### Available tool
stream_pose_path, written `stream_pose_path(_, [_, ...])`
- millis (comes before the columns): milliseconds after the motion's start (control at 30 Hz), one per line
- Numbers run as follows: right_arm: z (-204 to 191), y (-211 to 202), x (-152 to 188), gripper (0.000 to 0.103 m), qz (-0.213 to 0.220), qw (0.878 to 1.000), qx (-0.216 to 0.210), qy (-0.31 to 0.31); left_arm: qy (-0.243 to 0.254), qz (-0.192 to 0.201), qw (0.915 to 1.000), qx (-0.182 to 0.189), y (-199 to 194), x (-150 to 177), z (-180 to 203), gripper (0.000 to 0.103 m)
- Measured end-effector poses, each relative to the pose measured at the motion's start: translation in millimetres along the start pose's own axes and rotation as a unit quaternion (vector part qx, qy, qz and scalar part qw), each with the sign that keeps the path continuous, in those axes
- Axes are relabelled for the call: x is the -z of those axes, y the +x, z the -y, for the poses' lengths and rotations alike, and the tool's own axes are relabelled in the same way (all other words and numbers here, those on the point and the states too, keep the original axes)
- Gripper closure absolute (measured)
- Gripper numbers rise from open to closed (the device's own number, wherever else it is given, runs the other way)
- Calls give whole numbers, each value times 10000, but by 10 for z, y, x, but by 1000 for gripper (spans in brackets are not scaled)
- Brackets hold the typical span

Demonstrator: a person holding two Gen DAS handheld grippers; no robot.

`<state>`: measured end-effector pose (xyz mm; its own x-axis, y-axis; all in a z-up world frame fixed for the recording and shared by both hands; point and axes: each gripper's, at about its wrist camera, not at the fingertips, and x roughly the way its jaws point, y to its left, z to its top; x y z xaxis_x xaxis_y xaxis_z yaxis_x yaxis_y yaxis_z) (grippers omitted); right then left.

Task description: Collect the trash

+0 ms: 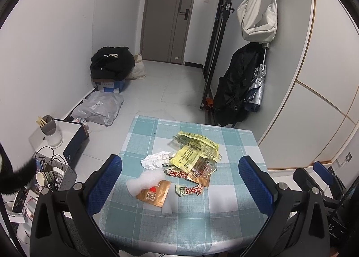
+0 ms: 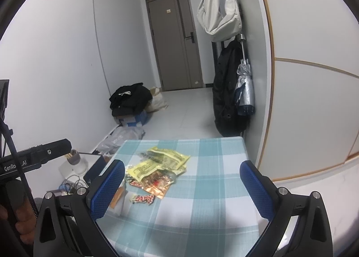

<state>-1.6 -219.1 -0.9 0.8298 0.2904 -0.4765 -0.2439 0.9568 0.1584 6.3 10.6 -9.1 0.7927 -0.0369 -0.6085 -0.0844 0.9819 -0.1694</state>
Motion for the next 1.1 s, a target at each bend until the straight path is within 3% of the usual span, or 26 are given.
stream_pose_path(433, [17, 291, 52, 0, -286, 9996, 61, 5, 45, -289, 9996, 36, 269, -8, -146, 1])
stream_pose_path(567, [19, 443, 90, 0, -447, 9990, 35, -1, 142, -465, 9986, 203, 408, -23, -220, 1])
stream_pose_path(767, [39, 706, 164, 0, -793, 9966, -182, 88, 243, -1161, 9906, 683, 818, -23, -487, 2])
stream_pose_path(933, [61, 904, 256, 0, -1050, 9939, -281, 160, 145, -1946, 9751, 1051, 1218, 92, -697, 14])
stream_pose_path(1100, [54, 1044, 347, 0, -1194, 9926, -216, 19, 197, -2272, 9685, 1002, 1354, 246, -790, 21])
